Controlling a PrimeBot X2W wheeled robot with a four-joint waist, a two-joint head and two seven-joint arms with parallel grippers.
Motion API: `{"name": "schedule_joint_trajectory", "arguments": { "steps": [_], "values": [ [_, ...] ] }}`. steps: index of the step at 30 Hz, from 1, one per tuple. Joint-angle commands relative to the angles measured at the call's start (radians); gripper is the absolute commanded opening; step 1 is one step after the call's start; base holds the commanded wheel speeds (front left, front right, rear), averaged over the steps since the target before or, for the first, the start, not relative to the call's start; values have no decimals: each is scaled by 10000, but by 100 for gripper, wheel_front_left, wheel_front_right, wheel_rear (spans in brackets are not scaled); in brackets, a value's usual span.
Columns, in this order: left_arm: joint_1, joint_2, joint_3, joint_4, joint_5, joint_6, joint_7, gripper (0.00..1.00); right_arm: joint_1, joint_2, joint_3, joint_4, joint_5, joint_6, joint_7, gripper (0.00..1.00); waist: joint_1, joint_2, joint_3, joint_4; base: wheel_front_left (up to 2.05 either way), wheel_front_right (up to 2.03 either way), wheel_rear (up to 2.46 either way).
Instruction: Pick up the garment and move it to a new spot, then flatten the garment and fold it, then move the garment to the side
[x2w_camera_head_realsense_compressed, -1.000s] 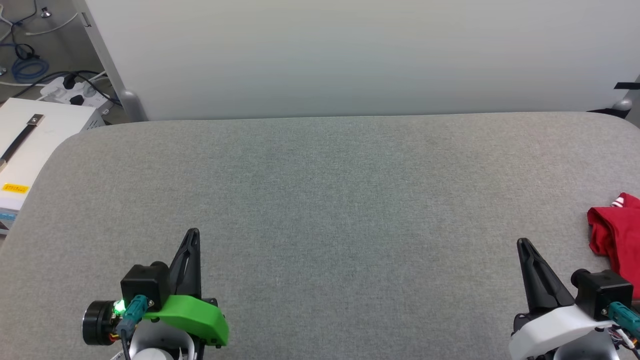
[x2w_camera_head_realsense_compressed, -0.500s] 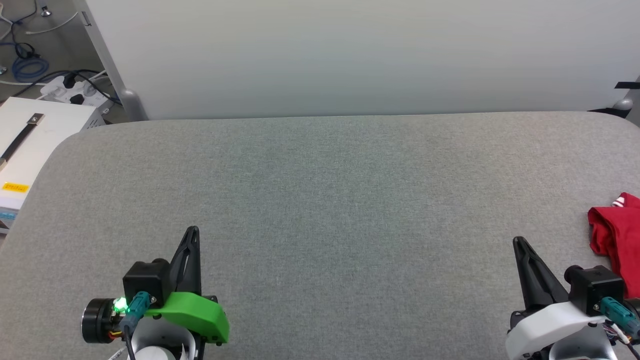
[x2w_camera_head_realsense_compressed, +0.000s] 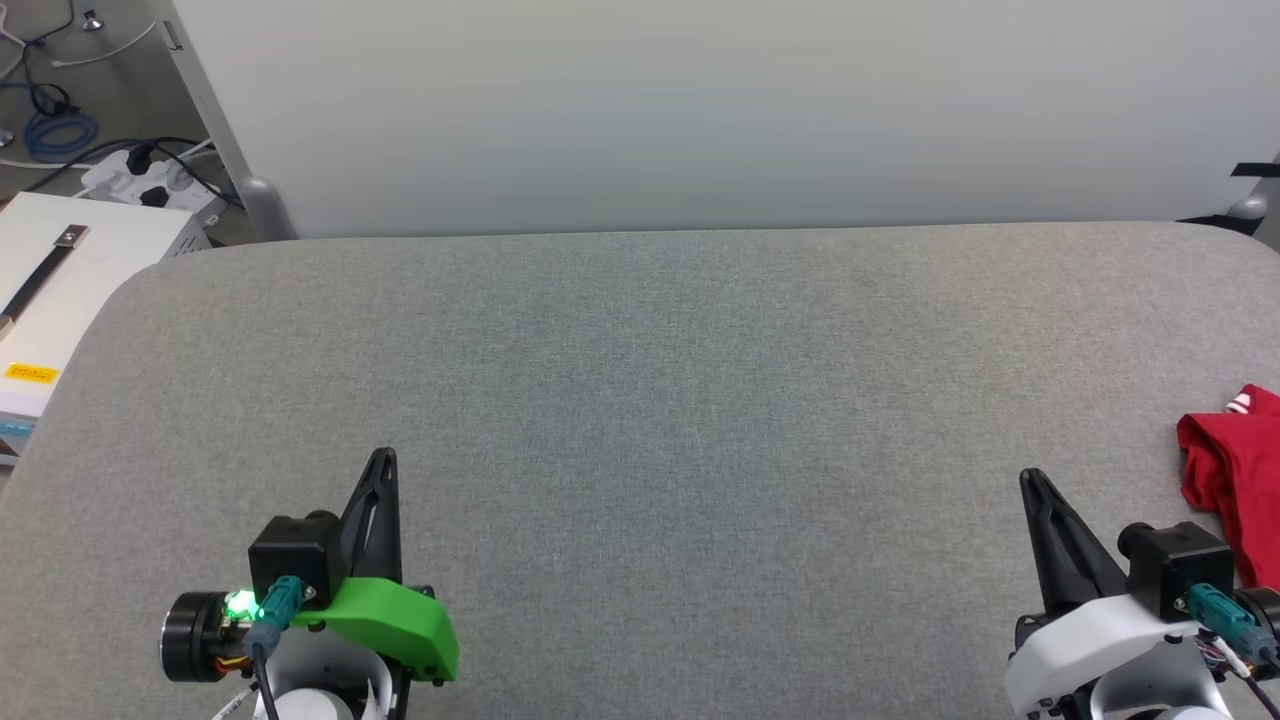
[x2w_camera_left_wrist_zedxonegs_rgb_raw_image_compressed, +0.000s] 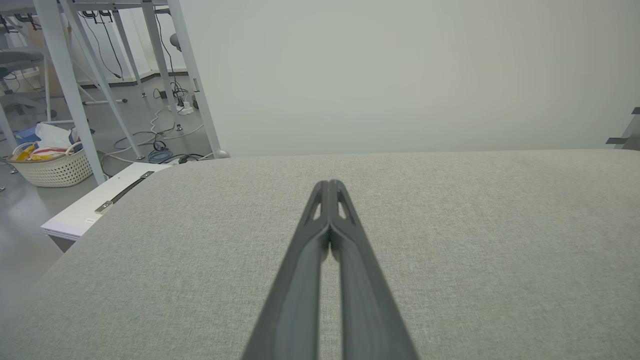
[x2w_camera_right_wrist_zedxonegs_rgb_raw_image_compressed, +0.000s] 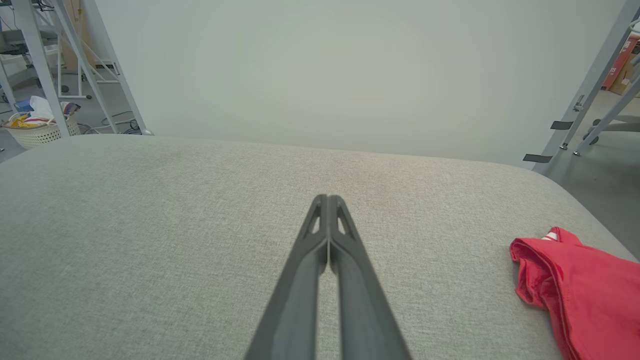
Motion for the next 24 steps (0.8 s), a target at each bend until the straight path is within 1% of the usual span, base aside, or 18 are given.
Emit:
{"name": "schedule_joint_trajectory", "arguments": {
  "steps": [1,24],
  "values": [
    [82,-123,115,-69,156,-104,75,0,-198,37,12,78,-125,-3,33,0,0,-1,2,1,0,0,0],
    [103,-652,693,-249,990,-418,536,0,-531,123,26,481,-533,-5,88,0,0,-1,33,16,0,0,0]
  ]
}}
